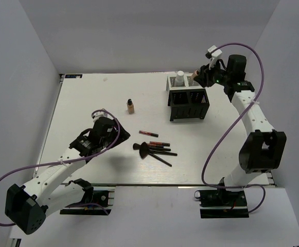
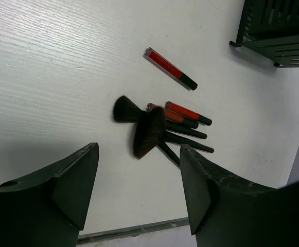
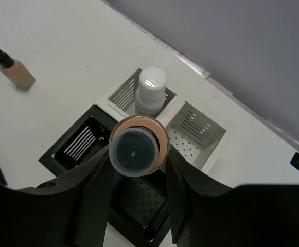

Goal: Organize the makeup

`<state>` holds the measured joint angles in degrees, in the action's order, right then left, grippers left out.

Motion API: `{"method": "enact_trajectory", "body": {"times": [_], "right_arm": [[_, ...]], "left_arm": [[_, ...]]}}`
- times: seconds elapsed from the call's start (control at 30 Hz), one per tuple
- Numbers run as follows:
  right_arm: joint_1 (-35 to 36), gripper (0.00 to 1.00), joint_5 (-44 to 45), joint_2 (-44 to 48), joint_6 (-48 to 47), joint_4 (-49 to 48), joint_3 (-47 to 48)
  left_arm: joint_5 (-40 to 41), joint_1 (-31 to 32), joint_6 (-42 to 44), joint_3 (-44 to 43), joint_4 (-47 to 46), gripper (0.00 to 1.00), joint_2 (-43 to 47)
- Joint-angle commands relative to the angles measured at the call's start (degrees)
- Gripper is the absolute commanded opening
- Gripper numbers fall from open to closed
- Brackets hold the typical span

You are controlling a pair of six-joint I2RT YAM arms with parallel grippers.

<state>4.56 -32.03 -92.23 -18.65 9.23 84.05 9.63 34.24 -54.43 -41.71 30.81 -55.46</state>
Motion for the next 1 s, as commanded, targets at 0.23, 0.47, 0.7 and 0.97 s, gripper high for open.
{"method": "enact_trajectory", "body": {"times": [0.23,0.47,0.7,0.97], "right_arm": [[-0.95,0.15,0.74,-15.34,1.60,-2.38,13.41],[-1.04,0.15,3.37,-21.85,-0.67,-2.55,18.25],[-0.95,0.16,5.49,-24.23,-2.26,-2.91,18.96],[-0.60,0.17,6.19,-26.34,-2.61,-3.52,18.61]], "left_arm": [[0.30,-0.23,0.03,0.40,0.57,0.74,2.64],[1.09,-0.23,-1.28,0.84,2.50,0.74,4.57],[1.45,-0.23,-1.46,0.32,2.94,0.74,4.14],[1.36,-0.23,-1.02,-0.82,2.77,0.74,2.29]]}}
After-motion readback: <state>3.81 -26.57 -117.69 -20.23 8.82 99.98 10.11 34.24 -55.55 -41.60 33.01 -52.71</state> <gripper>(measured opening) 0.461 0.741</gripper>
